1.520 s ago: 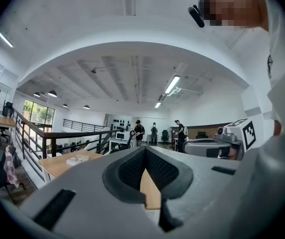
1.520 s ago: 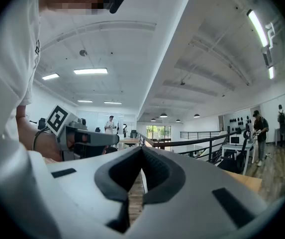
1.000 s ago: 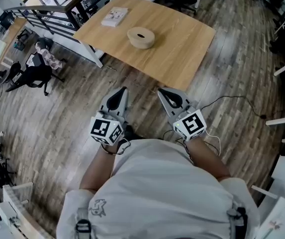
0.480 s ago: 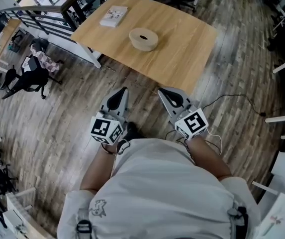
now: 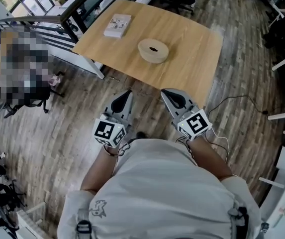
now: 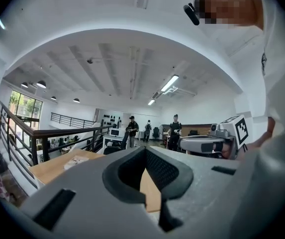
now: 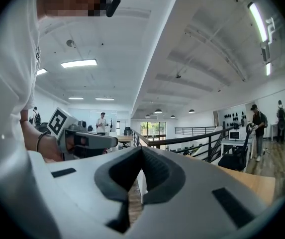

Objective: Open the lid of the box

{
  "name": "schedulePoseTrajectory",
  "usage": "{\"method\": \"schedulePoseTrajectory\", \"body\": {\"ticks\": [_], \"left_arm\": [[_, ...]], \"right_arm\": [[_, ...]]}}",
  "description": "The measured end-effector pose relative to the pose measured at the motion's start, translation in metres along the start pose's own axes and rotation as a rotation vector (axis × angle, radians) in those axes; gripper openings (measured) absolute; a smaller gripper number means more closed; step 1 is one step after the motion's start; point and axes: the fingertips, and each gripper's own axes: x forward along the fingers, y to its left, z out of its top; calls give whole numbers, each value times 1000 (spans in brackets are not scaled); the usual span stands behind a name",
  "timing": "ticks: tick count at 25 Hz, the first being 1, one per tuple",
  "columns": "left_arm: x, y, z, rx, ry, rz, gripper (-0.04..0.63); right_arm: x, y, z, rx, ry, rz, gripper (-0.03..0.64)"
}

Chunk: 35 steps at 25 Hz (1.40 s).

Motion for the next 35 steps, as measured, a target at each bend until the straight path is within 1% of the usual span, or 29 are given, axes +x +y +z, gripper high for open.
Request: {"method": "schedulePoseTrajectory", "body": {"ticks": [6,11,17,24,30,35], "left_arm": [[-1,37,9,10,-1,-55,3],[3,59,13,1,1,-62,3],[18,74,13,-3,10,-62,3],[56,92,5,-7,26,-42,3],[113,114,4,-21,23,-15,3],[167,115,-1,-27,38,-30,3]], "right_arm": [[41,-1,4,-2,7,-41,3],[64,-5,8,-8,19,-46,3],[85,-19,0,18,29,-33,3],[113,-62,-14,48,18,-12,3],[136,-112,-21,45,24,21,3],[134,-162,-22,35,31,9,3]]}}
